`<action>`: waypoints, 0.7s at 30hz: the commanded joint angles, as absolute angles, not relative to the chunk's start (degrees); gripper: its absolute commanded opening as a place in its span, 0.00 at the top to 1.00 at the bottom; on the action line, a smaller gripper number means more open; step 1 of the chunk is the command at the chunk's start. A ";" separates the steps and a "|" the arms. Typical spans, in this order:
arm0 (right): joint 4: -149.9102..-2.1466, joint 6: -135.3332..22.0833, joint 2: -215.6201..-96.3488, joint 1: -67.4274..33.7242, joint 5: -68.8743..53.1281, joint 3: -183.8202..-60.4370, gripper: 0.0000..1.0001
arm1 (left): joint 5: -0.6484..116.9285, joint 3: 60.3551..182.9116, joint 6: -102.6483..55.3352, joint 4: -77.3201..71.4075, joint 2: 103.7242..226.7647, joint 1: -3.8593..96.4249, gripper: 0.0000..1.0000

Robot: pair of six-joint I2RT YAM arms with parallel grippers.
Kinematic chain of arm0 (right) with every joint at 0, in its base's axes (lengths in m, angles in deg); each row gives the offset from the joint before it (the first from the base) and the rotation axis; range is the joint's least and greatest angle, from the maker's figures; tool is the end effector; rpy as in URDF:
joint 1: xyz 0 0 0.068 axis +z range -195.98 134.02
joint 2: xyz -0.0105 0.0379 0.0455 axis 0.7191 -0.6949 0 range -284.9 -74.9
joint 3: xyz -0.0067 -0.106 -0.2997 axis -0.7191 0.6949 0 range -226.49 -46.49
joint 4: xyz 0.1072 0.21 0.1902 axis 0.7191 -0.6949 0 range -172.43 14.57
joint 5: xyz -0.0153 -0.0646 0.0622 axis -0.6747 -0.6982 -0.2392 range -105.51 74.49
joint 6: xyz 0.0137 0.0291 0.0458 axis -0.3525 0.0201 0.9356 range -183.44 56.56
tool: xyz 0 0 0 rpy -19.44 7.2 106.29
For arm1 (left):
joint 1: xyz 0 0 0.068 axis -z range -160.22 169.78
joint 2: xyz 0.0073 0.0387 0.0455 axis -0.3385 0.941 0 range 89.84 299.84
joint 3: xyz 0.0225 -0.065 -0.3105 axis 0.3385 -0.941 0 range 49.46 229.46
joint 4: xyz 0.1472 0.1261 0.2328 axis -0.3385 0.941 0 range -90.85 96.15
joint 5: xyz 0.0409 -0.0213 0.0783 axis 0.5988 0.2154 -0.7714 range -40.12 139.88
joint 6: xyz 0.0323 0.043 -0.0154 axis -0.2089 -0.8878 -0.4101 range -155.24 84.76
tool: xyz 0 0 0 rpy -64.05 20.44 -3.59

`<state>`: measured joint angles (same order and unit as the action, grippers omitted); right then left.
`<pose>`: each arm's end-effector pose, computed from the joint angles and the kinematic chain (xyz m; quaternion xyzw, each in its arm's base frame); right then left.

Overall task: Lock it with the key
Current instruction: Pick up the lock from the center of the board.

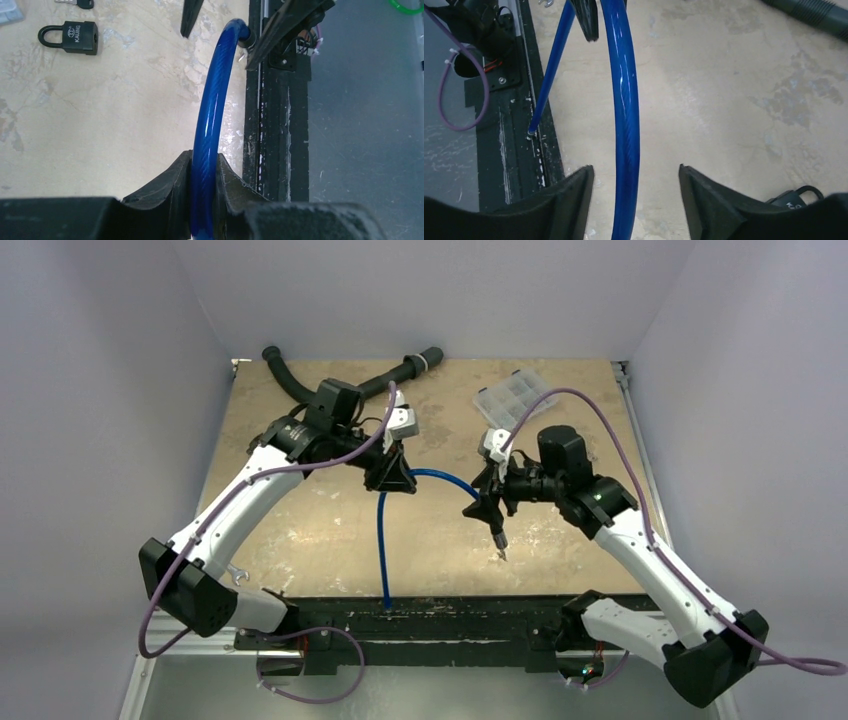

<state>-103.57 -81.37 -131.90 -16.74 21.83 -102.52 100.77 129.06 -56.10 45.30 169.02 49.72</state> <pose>0.1912 0.1339 0.3780 -0.4755 0.6836 0.3220 0.4505 0.2613 -0.1849 0.4101 0.5049 0.6862 -0.4237 0.3077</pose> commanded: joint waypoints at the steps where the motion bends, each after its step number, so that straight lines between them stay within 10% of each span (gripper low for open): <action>1: -109.97 -82.08 -135.54 -16.69 24.92 -106.61 0.38 | 109.85 133.65 -54.98 32.12 166.47 43.49 1.00; 12: -105.16 -80.37 -134.85 -16.59 27.11 -105.26 0.70 | 112.61 133.44 -50.92 31.30 166.41 42.15 1.00; 17: -106.01 -80.35 -133.58 -16.54 27.86 -106.18 0.69 | 110.75 132.54 -50.08 30.81 163.69 42.55 1.00; 21: -106.53 -80.62 -133.18 -16.55 27.18 -105.76 1.00 | 110.04 133.52 -46.97 28.38 163.67 42.57 1.00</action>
